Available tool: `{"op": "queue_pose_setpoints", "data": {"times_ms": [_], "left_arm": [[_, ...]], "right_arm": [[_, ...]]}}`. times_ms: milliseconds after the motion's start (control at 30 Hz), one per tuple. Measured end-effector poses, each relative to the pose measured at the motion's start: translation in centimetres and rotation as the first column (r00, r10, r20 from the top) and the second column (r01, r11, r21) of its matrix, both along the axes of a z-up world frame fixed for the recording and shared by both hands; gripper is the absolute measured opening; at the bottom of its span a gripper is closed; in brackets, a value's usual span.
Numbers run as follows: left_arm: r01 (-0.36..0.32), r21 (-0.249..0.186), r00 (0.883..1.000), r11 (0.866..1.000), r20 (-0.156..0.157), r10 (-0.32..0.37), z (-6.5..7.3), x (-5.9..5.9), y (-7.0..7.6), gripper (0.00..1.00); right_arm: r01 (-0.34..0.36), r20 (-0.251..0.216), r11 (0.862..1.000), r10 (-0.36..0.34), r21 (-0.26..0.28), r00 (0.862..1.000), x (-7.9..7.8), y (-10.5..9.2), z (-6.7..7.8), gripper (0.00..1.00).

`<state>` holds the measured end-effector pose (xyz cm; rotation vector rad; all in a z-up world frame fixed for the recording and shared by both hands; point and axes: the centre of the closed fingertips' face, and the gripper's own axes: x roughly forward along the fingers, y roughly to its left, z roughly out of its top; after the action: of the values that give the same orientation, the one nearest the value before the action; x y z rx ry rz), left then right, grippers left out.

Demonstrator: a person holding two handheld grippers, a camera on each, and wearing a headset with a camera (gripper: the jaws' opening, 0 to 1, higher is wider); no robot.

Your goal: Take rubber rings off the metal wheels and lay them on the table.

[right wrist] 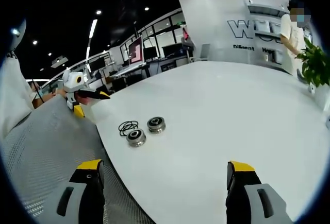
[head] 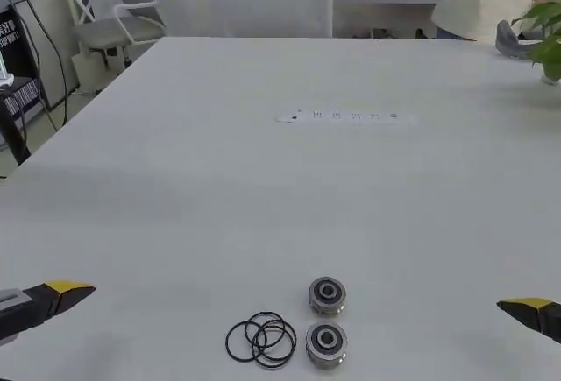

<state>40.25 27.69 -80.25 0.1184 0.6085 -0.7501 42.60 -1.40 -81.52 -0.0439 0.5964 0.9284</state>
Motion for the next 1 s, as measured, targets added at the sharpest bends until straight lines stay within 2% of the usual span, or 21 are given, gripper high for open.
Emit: {"op": "queue_pose_setpoints", "data": {"times_ms": [600, 833, 1000], "left_arm": [[-0.011, -0.019, 1.000, 1.000, -0.010, 0.010, 0.0, 0.0, -0.2, 0.99], [-0.025, -0.027, 0.999, 0.999, -0.021, 0.024, 0.0, 0.0, -0.1, 0.97], [-0.034, -0.028, 0.999, 0.999, -0.027, 0.034, -0.1, 0.0, -0.1, 0.97]], "right_arm": [[-0.014, -0.008, 1.000, 0.014, -0.006, 1.000, -0.4, 0.6, -0.1, 0.99], [-0.030, -0.010, 1.000, 0.030, 0.007, 1.000, -0.8, 1.6, -0.1, 0.99], [-0.057, -0.011, 0.998, 0.057, -0.002, 0.998, -1.4, 2.4, -0.4, 0.99]]}}
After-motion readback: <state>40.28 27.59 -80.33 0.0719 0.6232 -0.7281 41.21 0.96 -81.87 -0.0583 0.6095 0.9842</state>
